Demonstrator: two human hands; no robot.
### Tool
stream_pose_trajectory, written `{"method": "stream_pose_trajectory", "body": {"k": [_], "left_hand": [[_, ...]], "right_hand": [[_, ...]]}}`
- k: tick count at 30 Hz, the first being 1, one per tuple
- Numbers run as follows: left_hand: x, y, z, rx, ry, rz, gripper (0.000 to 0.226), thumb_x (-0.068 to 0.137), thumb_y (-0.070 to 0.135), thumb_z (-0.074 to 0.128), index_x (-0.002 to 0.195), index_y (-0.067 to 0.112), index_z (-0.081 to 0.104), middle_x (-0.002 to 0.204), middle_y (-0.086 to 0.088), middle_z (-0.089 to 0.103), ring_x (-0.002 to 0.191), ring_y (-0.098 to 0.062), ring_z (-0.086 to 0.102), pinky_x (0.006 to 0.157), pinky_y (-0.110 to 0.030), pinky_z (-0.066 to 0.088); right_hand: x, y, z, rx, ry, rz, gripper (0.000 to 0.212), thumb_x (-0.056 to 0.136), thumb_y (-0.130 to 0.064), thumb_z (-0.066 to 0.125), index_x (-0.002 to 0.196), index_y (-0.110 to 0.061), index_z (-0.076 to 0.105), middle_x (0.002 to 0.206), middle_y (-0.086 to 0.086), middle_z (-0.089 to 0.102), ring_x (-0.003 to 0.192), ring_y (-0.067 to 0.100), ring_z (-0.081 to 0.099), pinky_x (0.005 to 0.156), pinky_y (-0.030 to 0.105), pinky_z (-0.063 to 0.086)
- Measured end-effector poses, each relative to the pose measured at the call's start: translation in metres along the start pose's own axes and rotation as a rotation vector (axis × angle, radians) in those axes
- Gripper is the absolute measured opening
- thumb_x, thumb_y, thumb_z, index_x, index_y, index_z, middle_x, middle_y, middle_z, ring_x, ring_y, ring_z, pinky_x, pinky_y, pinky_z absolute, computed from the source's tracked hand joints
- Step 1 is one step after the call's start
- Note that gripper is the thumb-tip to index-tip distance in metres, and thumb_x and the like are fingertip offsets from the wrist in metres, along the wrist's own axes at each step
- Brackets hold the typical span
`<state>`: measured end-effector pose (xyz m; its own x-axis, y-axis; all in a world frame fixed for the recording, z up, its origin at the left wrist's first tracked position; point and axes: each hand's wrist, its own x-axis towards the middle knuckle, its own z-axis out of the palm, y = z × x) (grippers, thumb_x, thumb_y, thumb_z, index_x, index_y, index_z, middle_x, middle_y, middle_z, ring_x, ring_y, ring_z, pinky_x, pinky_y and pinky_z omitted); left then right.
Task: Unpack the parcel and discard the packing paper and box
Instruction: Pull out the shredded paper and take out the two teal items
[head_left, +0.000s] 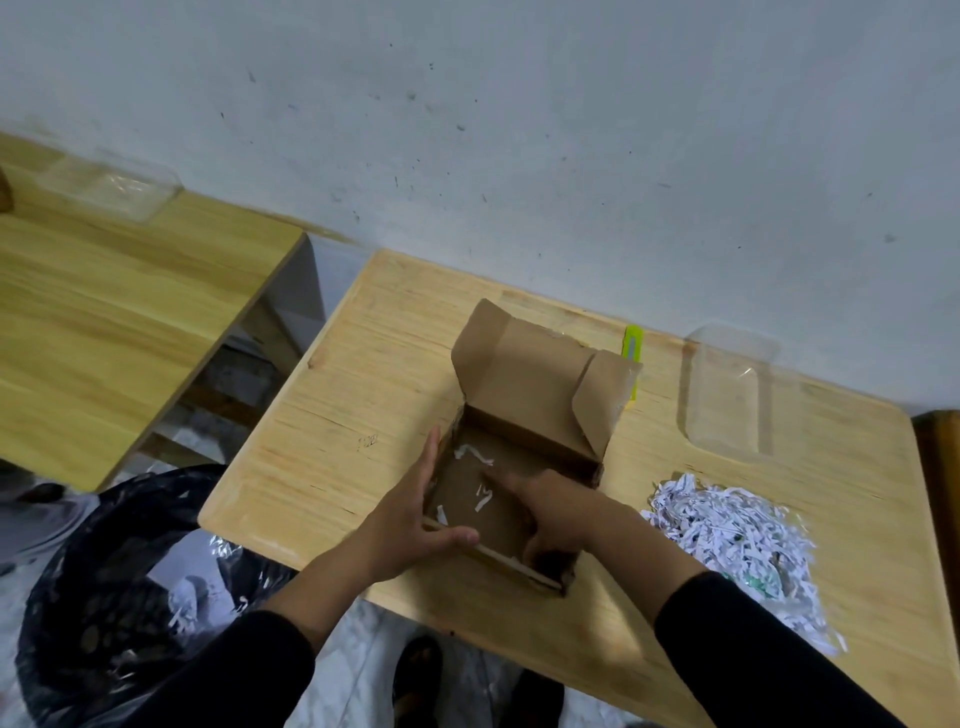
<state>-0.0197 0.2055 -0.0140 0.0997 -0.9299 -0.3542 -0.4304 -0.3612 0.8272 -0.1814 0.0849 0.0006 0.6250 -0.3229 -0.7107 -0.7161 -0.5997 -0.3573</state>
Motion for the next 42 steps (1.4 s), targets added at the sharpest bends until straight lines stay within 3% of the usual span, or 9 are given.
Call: {"method": "stream_pose_trajectory", "body": {"k": [6, 11, 14, 17, 24, 28, 34, 38, 42], "left_hand": [[-0.003, 0.005, 0.000, 0.045, 0.056, 0.009, 0.116, 0.072, 0.027, 0.077, 0.143, 0.016, -0.014, 0.134, 0.024, -0.011, 0.129, 0.007, -0.004, 0.083, 0.016, 0.001], [-0.003, 0.006, 0.001, 0.039, 0.053, 0.011, 0.116, 0.072, 0.026, 0.077, 0.143, 0.020, -0.015, 0.132, 0.027, -0.011, 0.127, 0.008, -0.003, 0.086, 0.015, 0.003], [0.000, 0.001, 0.000, -0.023, 0.008, -0.009, 0.119, 0.064, 0.041, 0.076, 0.136, 0.039, -0.019, 0.129, 0.043, -0.015, 0.137, 0.001, 0.007, 0.110, -0.014, 0.027], [0.000, -0.002, -0.002, -0.047, -0.015, -0.022, 0.118, 0.059, 0.050, 0.072, 0.132, 0.047, -0.021, 0.117, 0.056, -0.014, 0.139, -0.008, 0.021, 0.107, -0.037, 0.040], [0.000, 0.000, -0.001, -0.113, -0.005, -0.026, 0.116, 0.067, 0.035, 0.078, 0.130, 0.050, -0.018, 0.121, 0.052, -0.002, 0.135, -0.006, 0.030, 0.099, -0.021, 0.045], [-0.001, 0.000, -0.002, -0.134, -0.029, -0.033, 0.117, 0.062, 0.045, 0.075, 0.131, 0.052, -0.018, 0.122, 0.055, 0.001, 0.136, -0.004, 0.028, 0.104, -0.032, 0.043], [-0.001, 0.002, -0.003, -0.178, -0.038, -0.049, 0.114, 0.067, 0.035, 0.077, 0.130, 0.054, -0.016, 0.131, 0.044, 0.007, 0.129, 0.005, 0.034, 0.092, -0.015, 0.047], [-0.001, 0.002, -0.003, -0.115, -0.015, -0.052, 0.116, 0.068, 0.038, 0.076, 0.133, 0.046, -0.019, 0.134, 0.041, -0.004, 0.132, 0.014, 0.007, 0.099, 0.003, 0.021], [0.000, 0.004, -0.001, -0.099, 0.002, -0.050, 0.116, 0.071, 0.032, 0.076, 0.135, 0.042, -0.020, 0.128, 0.045, -0.006, 0.122, 0.026, 0.001, 0.088, 0.010, 0.020]], "right_hand": [[0.003, -0.007, 0.009, -0.042, 0.095, -0.012, 0.106, 0.081, -0.019, 0.068, 0.143, -0.042, -0.015, 0.133, 0.019, 0.046, 0.116, 0.034, 0.052, 0.094, 0.044, 0.048], [0.020, -0.010, 0.015, 0.192, 0.245, 0.063, 0.097, 0.075, -0.033, 0.072, 0.144, -0.041, 0.004, 0.134, 0.016, 0.049, 0.120, 0.033, 0.051, 0.099, 0.046, 0.047], [0.026, -0.014, 0.018, 0.315, 0.344, 0.089, 0.074, 0.081, -0.035, 0.067, 0.142, -0.033, 0.026, 0.135, 0.013, 0.051, 0.120, 0.029, 0.051, 0.099, 0.040, 0.047], [0.030, -0.017, 0.022, 0.360, 0.429, 0.066, 0.069, 0.081, -0.034, 0.068, 0.140, -0.029, 0.032, 0.139, 0.007, 0.047, 0.125, 0.025, 0.046, 0.102, 0.036, 0.043], [0.037, -0.026, 0.030, 0.224, 0.439, 0.065, 0.072, 0.079, -0.035, 0.068, 0.139, -0.032, 0.029, 0.136, 0.004, 0.041, 0.119, 0.028, 0.047, 0.097, 0.039, 0.046], [0.042, -0.030, 0.030, 0.402, 0.563, 0.095, 0.051, 0.085, -0.035, 0.062, 0.132, -0.027, 0.045, 0.133, 0.004, 0.048, 0.116, 0.025, 0.050, 0.096, 0.037, 0.047], [0.044, -0.033, 0.031, 0.254, 0.508, 0.098, 0.078, 0.071, -0.053, 0.069, 0.137, -0.033, 0.031, 0.136, 0.002, 0.040, 0.116, 0.027, 0.049, 0.094, 0.038, 0.047], [0.047, -0.038, 0.032, 0.207, 0.554, 0.089, 0.064, 0.079, -0.045, 0.063, 0.135, -0.030, 0.035, 0.134, 0.005, 0.042, 0.111, 0.029, 0.053, 0.091, 0.037, 0.048], [0.045, -0.029, 0.023, 0.435, 0.618, 0.059, 0.047, 0.085, -0.033, 0.062, 0.129, -0.023, 0.047, 0.130, 0.005, 0.050, 0.115, 0.024, 0.051, 0.095, 0.034, 0.045]]}}
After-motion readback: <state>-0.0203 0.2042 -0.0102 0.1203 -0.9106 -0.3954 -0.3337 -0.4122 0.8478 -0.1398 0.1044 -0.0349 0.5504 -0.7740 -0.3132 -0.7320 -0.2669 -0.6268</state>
